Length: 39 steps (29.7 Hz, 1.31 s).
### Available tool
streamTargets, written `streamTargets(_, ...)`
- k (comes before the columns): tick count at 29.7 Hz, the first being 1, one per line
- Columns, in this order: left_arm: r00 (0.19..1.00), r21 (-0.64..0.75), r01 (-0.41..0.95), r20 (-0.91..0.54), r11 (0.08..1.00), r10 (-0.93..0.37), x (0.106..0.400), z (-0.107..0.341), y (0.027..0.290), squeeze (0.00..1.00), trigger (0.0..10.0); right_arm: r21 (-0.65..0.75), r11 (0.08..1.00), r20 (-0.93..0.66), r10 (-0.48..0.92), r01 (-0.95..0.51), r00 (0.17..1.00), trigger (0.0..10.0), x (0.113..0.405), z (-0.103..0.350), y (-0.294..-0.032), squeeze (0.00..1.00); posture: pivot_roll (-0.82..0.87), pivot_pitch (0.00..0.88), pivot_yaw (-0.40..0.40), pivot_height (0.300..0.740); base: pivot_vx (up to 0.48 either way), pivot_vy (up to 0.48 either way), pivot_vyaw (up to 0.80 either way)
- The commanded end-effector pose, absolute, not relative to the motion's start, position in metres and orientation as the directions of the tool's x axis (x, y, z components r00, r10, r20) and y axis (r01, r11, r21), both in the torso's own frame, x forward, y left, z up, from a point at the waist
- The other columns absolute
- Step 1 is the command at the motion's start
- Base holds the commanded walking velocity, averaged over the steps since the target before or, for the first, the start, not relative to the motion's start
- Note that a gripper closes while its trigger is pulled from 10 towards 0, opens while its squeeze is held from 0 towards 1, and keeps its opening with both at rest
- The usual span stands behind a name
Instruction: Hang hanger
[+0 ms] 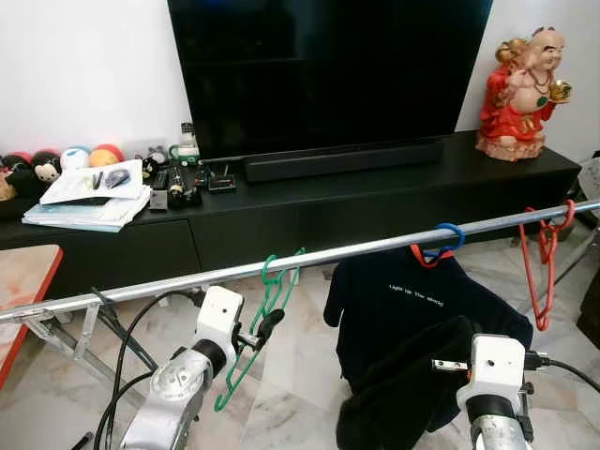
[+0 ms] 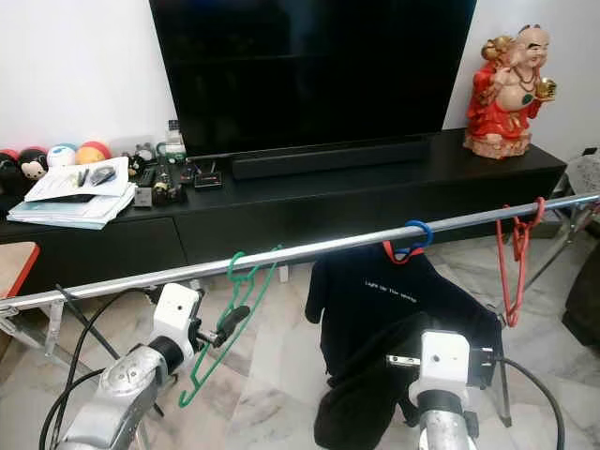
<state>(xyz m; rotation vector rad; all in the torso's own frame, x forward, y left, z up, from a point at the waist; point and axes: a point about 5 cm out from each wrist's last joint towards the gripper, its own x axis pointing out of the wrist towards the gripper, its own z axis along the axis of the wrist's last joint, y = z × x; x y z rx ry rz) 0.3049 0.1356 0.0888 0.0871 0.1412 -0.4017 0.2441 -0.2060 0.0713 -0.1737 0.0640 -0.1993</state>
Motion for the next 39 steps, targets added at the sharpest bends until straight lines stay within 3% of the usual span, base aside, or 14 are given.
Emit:
streamTargets(1,0.9,0.089,0.416,-0.18,0.905,-0.396,0.314,0.091,0.135,0.0,10.0,-0.167,0.965,-0.005,-0.204,0.2,0.979,10.0,0.251,0.078,-0.203,0.0,0.04,0.0,0.055,0.74,0.0,0.0,0.0)
streamTargets(18,0.897,0.082,0.383,-0.27,0.92,-0.35,0.349,0.096,0.121,0.0,10.0,-0.154,0.966,-0.017,-0.213,0.208,0.977,10.0,0.248,0.072,-0.195,0.0,0.03,0.0,0.08,0.74,0.0,0.0,0.0)
streamTargets(28,0.888,0.099,0.381,-0.315,0.919,-0.334,0.35,0.087,0.118,0.0,10.0,-0.161,0.966,-0.018,-0.208,0.202,0.978,10.0,0.248,0.073,-0.195,0.0,0.03,0.0,0.073,0.74,0.0,0.0,0.0)
streamTargets(29,0.887,0.094,0.378,-0.321,0.921,-0.332,0.35,0.085,0.118,0.0,7.2,-0.162,0.966,-0.018,-0.206,0.2,0.978,10.0,0.248,0.073,-0.195,0.0,0.03,0.0,0.073,0.74,0.0,0.0,0.0)
streamTargets(30,0.887,0.092,0.376,-0.322,0.922,-0.33,0.35,0.084,0.118,0.0,2.5,-0.163,0.966,-0.017,-0.205,0.2,0.979,10.0,0.248,0.073,-0.194,0.0,0.03,0.0,0.073,0.74,0.0,0.0,0.0)
streamTargets(31,0.887,0.091,0.375,-0.323,0.923,-0.329,0.35,0.084,0.118,0.0,0.8,-0.163,0.966,-0.018,-0.205,0.199,0.979,10.0,0.248,0.073,-0.194,0.0,0.03,0.0,0.072,0.74,0.0,0.0,0.0)
streamTargets(32,0.887,0.09,0.374,-0.323,0.923,-0.328,0.35,0.083,0.119,0.0,0.8,-0.163,0.966,-0.018,-0.204,0.199,0.979,10.0,0.248,0.073,-0.194,0.0,0.03,0.0,0.072,0.74,0.0,0.0,0.0)
streamTargets(33,0.887,0.085,0.372,-0.326,0.924,-0.327,0.35,0.082,0.119,0.0,0.0,-0.164,0.966,-0.018,-0.203,0.198,0.979,10.0,0.249,0.073,-0.194,0.0,0.03,0.0,0.072,0.74,0.0,0.0,0.0)
streamTargets(39,0.886,0.087,0.373,-0.33,0.924,-0.327,0.349,0.08,0.12,0.0,0.0,-0.164,0.967,-0.02,-0.201,0.195,0.979,10.0,0.249,0.073,-0.194,0.0,0.03,0.0,0.074,0.74,0.0,0.0,0.0)
